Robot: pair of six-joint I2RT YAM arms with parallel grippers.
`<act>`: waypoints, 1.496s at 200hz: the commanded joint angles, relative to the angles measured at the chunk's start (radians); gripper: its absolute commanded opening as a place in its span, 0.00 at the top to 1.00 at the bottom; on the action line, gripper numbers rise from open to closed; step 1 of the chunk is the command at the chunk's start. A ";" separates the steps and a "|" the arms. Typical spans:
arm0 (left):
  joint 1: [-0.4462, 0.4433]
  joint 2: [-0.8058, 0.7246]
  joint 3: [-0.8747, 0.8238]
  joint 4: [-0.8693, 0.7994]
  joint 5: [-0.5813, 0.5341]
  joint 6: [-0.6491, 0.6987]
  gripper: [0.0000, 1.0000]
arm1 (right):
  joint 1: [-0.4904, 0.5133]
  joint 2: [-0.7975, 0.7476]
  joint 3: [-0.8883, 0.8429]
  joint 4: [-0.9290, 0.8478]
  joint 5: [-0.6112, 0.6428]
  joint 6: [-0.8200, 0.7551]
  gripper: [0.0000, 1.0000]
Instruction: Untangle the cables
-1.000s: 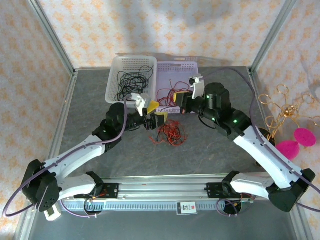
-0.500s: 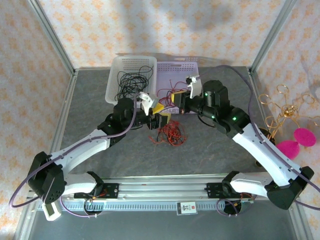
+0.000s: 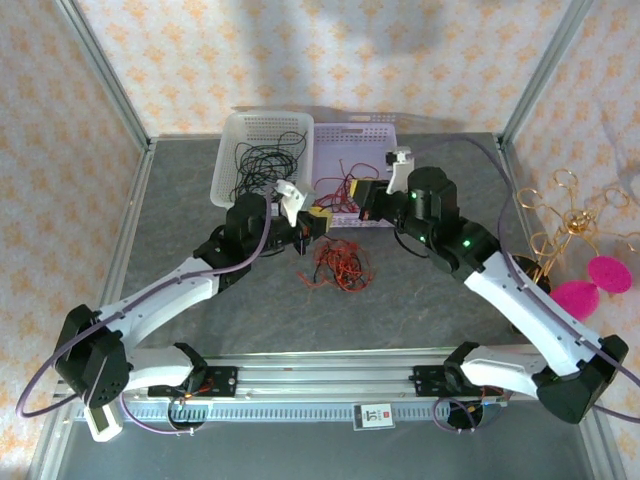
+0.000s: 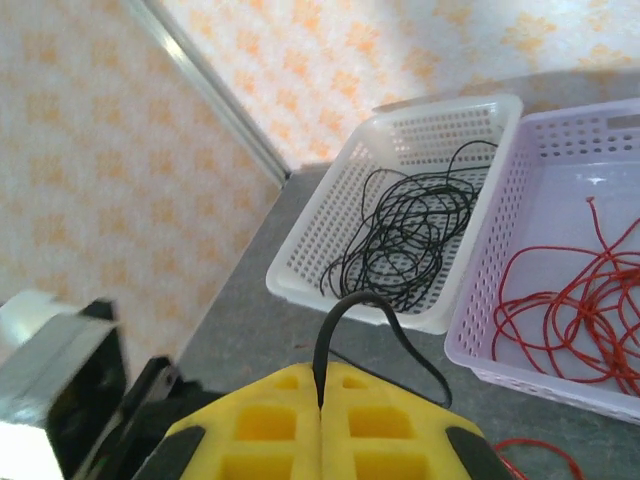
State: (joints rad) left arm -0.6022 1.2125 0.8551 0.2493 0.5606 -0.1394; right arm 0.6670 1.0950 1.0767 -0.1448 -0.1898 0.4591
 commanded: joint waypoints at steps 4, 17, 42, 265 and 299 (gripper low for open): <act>-0.002 -0.038 -0.012 0.023 -0.023 -0.034 1.00 | 0.002 -0.015 -0.114 0.215 0.078 0.277 0.76; -0.002 -0.052 -0.005 0.003 -0.042 -0.040 1.00 | 0.000 -0.017 -0.112 0.204 0.114 0.260 0.67; -0.002 -0.071 0.038 -0.076 -0.097 -0.042 1.00 | -0.035 -0.051 -0.074 0.101 0.209 0.141 0.55; 0.377 0.433 0.708 -0.339 -0.336 -0.081 1.00 | -0.205 -0.119 -0.332 0.074 -0.042 -0.180 0.20; 0.396 0.600 0.717 -0.254 -0.303 -0.143 1.00 | -0.205 -0.128 -0.397 0.051 -0.090 -0.156 0.26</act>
State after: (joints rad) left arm -0.2127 1.7325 1.5379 -0.0875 0.2317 -0.2310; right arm 0.4629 0.9878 0.7212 -0.0544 -0.2646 0.2749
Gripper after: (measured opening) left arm 0.062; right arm 0.765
